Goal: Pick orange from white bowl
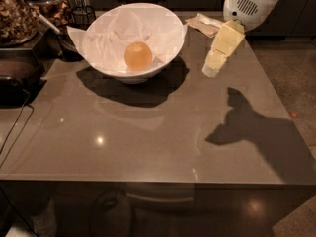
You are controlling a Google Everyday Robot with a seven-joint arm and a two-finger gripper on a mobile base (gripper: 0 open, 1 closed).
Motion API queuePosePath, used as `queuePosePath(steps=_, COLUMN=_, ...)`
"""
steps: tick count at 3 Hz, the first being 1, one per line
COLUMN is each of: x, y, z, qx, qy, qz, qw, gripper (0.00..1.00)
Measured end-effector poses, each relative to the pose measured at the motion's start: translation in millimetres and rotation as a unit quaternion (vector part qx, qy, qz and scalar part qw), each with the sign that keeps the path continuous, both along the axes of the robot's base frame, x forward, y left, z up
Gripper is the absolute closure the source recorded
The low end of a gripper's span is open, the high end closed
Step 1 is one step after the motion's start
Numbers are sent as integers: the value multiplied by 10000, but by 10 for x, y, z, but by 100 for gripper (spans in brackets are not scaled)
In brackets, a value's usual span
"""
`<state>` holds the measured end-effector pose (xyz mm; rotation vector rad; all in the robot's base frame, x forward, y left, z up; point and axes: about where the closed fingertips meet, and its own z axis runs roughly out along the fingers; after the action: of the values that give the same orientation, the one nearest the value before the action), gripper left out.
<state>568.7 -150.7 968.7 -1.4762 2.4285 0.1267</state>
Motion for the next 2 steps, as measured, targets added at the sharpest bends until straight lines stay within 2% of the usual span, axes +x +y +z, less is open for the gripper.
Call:
queuePosePath(steps=1, x=66, y=30, z=-5, qx=147, qy=-104, qz=41, qw=9998, gripper=0)
queuePosePath(steps=2, x=265, y=223, z=63, qx=295, qy=-244, qz=154, qw=9991, gripper=0)
